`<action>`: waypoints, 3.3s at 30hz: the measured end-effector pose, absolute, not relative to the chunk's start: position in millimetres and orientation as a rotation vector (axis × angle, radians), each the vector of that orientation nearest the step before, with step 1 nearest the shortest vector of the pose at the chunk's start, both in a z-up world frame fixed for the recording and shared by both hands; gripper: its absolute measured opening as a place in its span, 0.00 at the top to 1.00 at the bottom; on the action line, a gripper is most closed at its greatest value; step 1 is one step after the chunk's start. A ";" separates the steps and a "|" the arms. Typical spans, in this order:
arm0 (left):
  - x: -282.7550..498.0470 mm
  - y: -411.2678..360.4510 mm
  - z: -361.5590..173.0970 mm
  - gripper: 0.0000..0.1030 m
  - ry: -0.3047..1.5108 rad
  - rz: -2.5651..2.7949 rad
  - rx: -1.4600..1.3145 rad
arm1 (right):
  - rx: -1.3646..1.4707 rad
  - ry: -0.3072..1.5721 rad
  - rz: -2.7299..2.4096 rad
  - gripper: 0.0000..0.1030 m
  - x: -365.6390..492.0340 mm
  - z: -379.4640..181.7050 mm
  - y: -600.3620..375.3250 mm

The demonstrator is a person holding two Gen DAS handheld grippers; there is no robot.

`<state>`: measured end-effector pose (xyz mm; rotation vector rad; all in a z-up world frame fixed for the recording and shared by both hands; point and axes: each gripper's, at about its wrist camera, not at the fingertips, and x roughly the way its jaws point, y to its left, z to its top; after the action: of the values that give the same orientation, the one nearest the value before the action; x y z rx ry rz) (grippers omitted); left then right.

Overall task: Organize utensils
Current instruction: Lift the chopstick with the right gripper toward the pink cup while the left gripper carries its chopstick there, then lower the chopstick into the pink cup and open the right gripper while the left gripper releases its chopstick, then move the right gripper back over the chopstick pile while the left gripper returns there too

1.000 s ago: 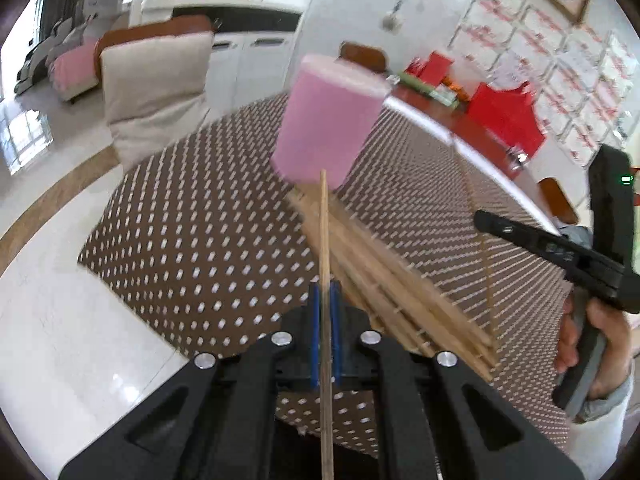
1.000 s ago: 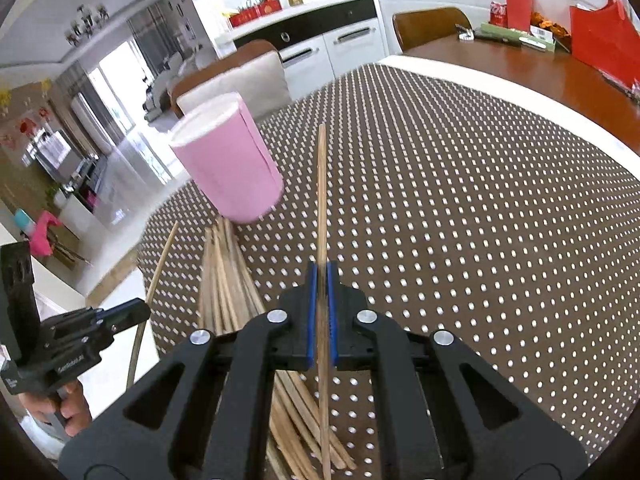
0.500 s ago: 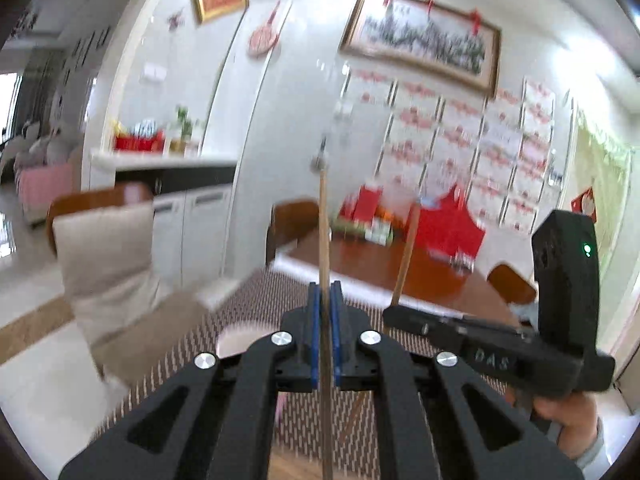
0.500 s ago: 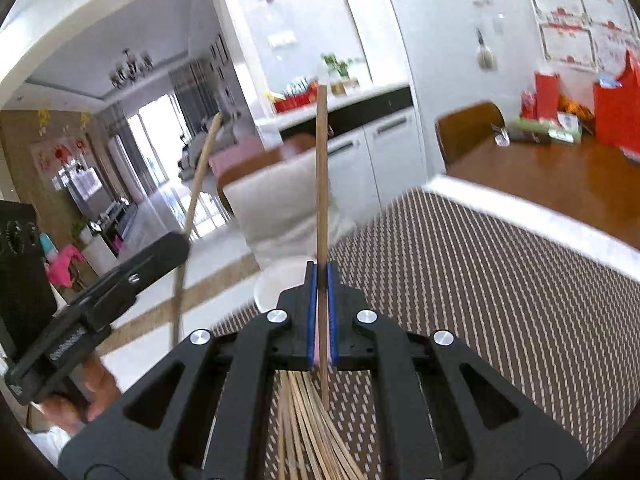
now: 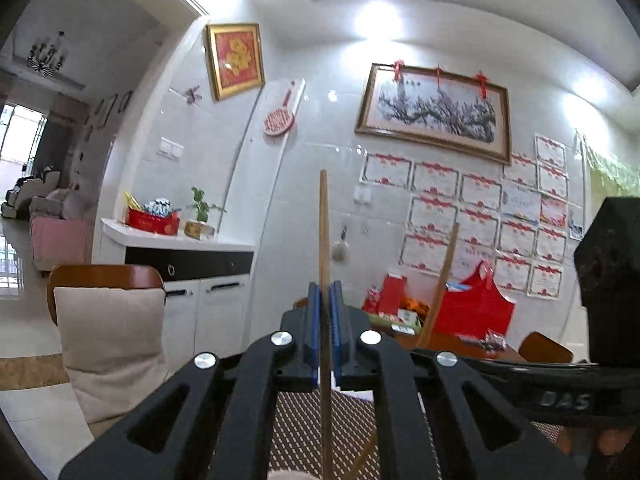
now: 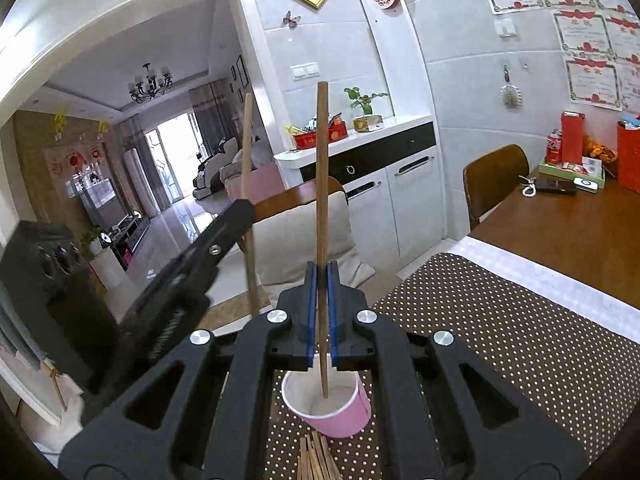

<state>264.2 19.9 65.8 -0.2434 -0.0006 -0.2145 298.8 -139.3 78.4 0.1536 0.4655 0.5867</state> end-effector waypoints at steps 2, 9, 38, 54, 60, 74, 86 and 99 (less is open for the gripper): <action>270.4 21.5 59.3 0.95 0.004 -0.210 -0.252 | 0.145 0.483 0.587 0.95 304.3 72.6 -134.6; 278.0 17.2 29.3 0.95 -0.014 -0.153 -0.210 | 0.145 0.558 0.579 0.95 314.8 42.6 -131.2; 222.4 30.2 17.6 0.59 0.161 -0.115 -0.173 | 0.151 0.595 0.542 0.88 285.6 21.9 -121.8; 171.4 45.3 -12.0 0.53 0.516 -0.139 -0.233 | 0.117 0.635 0.446 0.55 229.7 1.9 -161.9; 171.2 38.0 -70.4 0.53 0.827 -0.187 -0.256 | 0.030 0.804 0.399 0.55 210.4 -51.3 -174.1; 175.4 11.6 -144.4 0.53 1.110 -0.163 -0.192 | -0.025 0.986 0.397 0.54 187.5 -121.0 -190.1; 195.6 -8.9 -137.1 0.52 1.117 -0.156 -0.041 | -0.106 1.022 0.421 0.54 204.6 -126.6 -175.0; 185.1 -20.8 -139.5 0.55 1.089 -0.144 0.081 | -0.287 1.093 0.490 0.66 229.5 -140.6 -139.3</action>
<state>185.1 -20.8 -139.5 0.0811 1.0890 -0.1437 229.5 -139.3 -140.6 -0.2867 1.0927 0.4899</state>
